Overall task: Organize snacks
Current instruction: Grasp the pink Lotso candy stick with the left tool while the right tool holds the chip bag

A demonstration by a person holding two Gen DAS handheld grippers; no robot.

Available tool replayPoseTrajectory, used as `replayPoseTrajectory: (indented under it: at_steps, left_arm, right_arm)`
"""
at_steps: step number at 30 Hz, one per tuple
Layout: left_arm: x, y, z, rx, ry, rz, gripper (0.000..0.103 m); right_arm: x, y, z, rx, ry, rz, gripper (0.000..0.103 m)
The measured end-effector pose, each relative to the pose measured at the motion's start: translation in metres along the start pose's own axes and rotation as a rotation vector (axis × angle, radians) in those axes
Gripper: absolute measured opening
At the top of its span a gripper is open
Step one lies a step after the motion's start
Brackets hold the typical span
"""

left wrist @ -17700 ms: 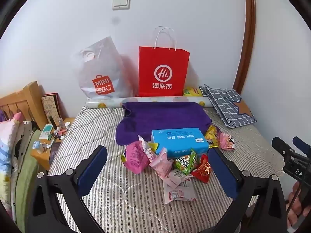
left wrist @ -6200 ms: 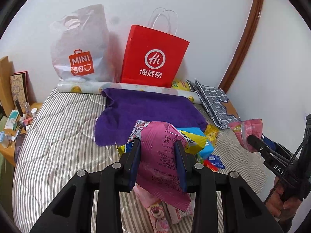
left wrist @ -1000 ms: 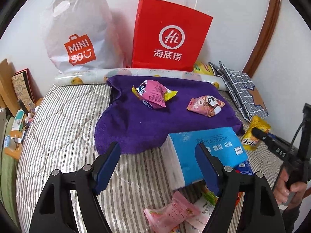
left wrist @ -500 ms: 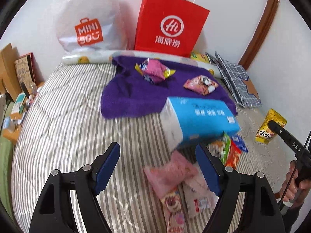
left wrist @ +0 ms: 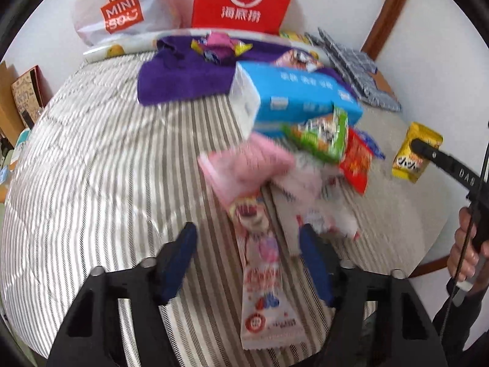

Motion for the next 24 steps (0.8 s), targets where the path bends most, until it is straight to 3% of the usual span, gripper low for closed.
replayPoseTrajectory:
  at_steps: [2, 4, 5, 6, 16, 24]
  left_arm:
    - [0.003, 0.007, -0.006, -0.010, 0.017, 0.009, 0.051]
    - [0.005, 0.008, -0.006, 0.023, 0.046, 0.064, 0.037]
    - [0.005, 0.009, -0.006, 0.035, 0.061, 0.098, 0.024]
    - [0.004, 0.009, -0.004, 0.040, 0.064, 0.112, 0.020]
    - [-0.026, 0.012, 0.036, 0.079, 0.001, 0.116, 0.020]
    - [-0.050, 0.022, 0.066, 0.118, -0.035, 0.152, 0.024]
  right_arm:
    - [-0.004, 0.002, -0.005, -0.013, -0.011, 0.009, 0.029]
    - [-0.010, 0.004, -0.008, -0.022, -0.032, 0.013, 0.029]
    - [-0.012, 0.003, -0.010, -0.021, -0.042, 0.010, 0.029]
    - [-0.014, 0.004, -0.012, -0.021, -0.054, 0.010, 0.029]
    - [-0.019, 0.030, -0.016, -0.068, -0.100, 0.021, 0.031]
    - [-0.007, 0.049, -0.012, -0.077, -0.033, 0.058, 0.035]
Point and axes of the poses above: each gripper's, at about its wrist camera, not at the fingertips, and y roughly the way its jaws point, x to its right, z to its top, the point moved 8 cm from there along y, roughly the way its jaws point, and after that the axes turned 12 degrees about -x, right-handed, at the moved point
